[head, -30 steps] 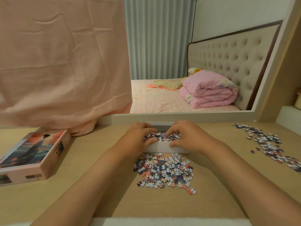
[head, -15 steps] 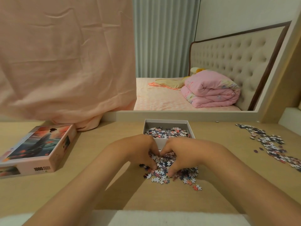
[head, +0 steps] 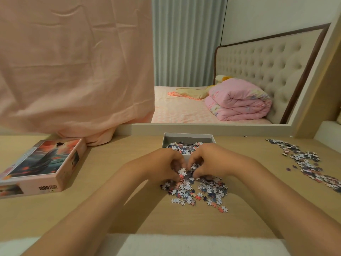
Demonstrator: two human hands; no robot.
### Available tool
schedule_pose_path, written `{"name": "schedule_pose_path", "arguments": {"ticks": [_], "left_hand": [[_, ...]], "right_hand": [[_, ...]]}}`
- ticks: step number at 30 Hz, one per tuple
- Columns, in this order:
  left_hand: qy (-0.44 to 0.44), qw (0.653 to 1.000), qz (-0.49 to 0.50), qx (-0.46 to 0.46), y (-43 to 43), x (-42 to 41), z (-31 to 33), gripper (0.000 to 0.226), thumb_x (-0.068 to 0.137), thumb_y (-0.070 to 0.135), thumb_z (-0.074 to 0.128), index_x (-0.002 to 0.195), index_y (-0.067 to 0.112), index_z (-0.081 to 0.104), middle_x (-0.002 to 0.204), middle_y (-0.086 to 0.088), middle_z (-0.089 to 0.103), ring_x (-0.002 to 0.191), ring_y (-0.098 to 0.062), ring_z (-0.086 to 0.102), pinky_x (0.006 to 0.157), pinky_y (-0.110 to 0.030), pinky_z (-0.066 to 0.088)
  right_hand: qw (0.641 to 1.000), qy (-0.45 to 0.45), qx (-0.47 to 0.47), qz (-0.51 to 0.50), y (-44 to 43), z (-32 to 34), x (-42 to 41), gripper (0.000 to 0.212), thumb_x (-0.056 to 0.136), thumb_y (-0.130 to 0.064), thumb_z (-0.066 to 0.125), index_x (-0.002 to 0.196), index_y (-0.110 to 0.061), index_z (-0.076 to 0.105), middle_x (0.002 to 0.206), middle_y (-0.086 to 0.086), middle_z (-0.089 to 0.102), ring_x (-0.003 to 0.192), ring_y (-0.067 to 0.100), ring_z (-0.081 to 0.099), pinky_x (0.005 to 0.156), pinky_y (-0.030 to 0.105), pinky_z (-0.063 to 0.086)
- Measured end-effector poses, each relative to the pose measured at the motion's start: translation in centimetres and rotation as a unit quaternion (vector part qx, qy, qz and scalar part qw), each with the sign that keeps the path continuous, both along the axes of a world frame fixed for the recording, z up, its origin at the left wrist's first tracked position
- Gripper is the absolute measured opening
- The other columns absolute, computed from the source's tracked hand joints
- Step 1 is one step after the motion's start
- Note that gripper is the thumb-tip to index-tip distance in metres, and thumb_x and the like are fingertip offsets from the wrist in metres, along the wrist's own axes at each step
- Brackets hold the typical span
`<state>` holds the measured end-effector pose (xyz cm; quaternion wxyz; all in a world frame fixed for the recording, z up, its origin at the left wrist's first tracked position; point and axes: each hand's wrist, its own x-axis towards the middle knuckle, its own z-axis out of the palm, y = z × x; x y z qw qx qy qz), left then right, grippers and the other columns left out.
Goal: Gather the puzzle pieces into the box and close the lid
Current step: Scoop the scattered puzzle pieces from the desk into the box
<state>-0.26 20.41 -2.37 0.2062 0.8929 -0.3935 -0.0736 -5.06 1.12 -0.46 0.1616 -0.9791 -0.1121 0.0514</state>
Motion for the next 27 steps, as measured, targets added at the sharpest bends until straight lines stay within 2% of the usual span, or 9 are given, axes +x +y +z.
{"name": "schedule_pose_path", "arguments": {"ticks": [4, 9, 12, 14, 18, 20, 23, 25, 27], "left_hand": [[0.058, 0.990, 0.017, -0.130, 0.3, 0.6, 0.9, 0.018, 0.081, 0.011, 0.077, 0.094, 0.023, 0.069, 0.080, 0.003, 0.067, 0.070, -0.011, 0.062, 0.067, -0.031, 0.055], [-0.027, 0.957, 0.107, -0.267, -1.5, 2.5, 1.5, 0.007, 0.087, 0.014, 0.072, 0.087, 0.020, 0.070, 0.075, 0.009, 0.068, 0.062, -0.002, 0.059, 0.059, -0.014, 0.045], [-0.080, 0.965, 0.124, -0.215, -2.8, 3.1, 0.7, 0.009, 0.090, 0.018, 0.069, 0.096, 0.023, 0.073, 0.083, 0.014, 0.067, 0.073, -0.004, 0.062, 0.067, -0.018, 0.048], [-0.100, 0.974, 0.115, -0.166, -3.1, 3.4, -0.1, 0.015, 0.092, 0.018, 0.066, 0.105, 0.023, 0.073, 0.092, 0.011, 0.065, 0.083, -0.008, 0.062, 0.076, -0.026, 0.050], [-0.167, 0.979, 0.100, -0.063, -2.0, 3.7, 0.0, 0.018, 0.095, 0.028, 0.057, 0.105, 0.029, 0.072, 0.104, 0.010, 0.060, 0.089, -0.012, 0.057, 0.083, -0.037, 0.050], [-0.142, 0.987, 0.074, -0.014, -1.3, 3.8, 0.0, 0.025, 0.096, 0.038, 0.051, 0.110, 0.034, 0.071, 0.112, 0.012, 0.061, 0.098, -0.011, 0.058, 0.089, -0.037, 0.047], [-0.133, 0.987, 0.032, 0.084, -1.4, 3.8, -0.7, 0.042, 0.098, 0.049, 0.037, 0.133, 0.037, 0.057, 0.140, 0.014, 0.051, 0.126, -0.010, 0.046, 0.105, -0.036, 0.028], [-0.135, 0.985, 0.027, 0.100, -1.7, 3.8, -1.0, 0.048, 0.098, 0.050, 0.035, 0.142, 0.035, 0.048, 0.150, 0.013, 0.042, 0.135, -0.011, 0.038, 0.111, -0.036, 0.021], [-0.132, 0.988, 0.037, 0.066, -1.6, 3.8, -0.8, 0.047, 0.098, 0.048, 0.041, 0.143, 0.034, 0.047, 0.150, 0.013, 0.040, 0.134, -0.013, 0.038, 0.112, -0.035, 0.024]], "right_hand": [[0.986, -0.009, 0.160, -0.039, -1.8, 1.5, 0.5, 0.018, 0.082, -0.019, 0.081, 0.095, -0.029, 0.075, 0.076, -0.005, 0.068, 0.059, 0.019, 0.070, 0.063, 0.038, 0.061], [0.954, -0.179, 0.201, -0.129, -2.4, 0.2, 2.2, 0.021, 0.085, -0.019, 0.077, 0.105, -0.025, 0.077, 0.077, -0.007, 0.066, 0.060, 0.010, 0.062, 0.067, 0.032, 0.055], [0.963, -0.161, 0.182, -0.120, -2.3, -1.1, 2.7, 0.034, 0.094, -0.023, 0.067, 0.128, -0.025, 0.067, 0.104, 0.000, 0.071, 0.085, 0.011, 0.061, 0.075, 0.022, 0.040], [0.975, -0.128, 0.152, -0.102, -2.6, -1.5, 2.9, 0.037, 0.100, -0.025, 0.057, 0.137, -0.025, 0.059, 0.126, 0.003, 0.067, 0.107, 0.017, 0.061, 0.084, 0.024, 0.041], [0.983, -0.116, 0.121, -0.077, -3.2, -1.0, 3.0, 0.039, 0.105, -0.023, 0.045, 0.144, -0.021, 0.051, 0.143, 0.003, 0.056, 0.131, 0.019, 0.051, 0.104, 0.027, 0.037], [0.987, -0.117, 0.094, -0.064, -3.3, -0.8, 3.1, 0.042, 0.106, -0.022, 0.040, 0.147, -0.019, 0.046, 0.148, 0.003, 0.050, 0.136, 0.020, 0.044, 0.108, 0.027, 0.032], [0.991, -0.105, 0.051, -0.061, -3.2, -1.2, 3.3, 0.047, 0.106, -0.023, 0.034, 0.152, -0.019, 0.037, 0.148, 0.004, 0.042, 0.137, 0.022, 0.038, 0.113, 0.033, 0.031], [0.990, -0.109, 0.038, -0.075, -3.4, -1.5, 3.4, 0.047, 0.105, -0.021, 0.035, 0.153, -0.018, 0.036, 0.148, 0.004, 0.039, 0.138, 0.024, 0.036, 0.115, 0.036, 0.029], [0.989, -0.120, 0.027, -0.086, -3.7, -1.4, 3.3, 0.047, 0.105, -0.020, 0.036, 0.152, -0.018, 0.037, 0.149, 0.004, 0.039, 0.138, 0.026, 0.035, 0.114, 0.037, 0.030]]}}
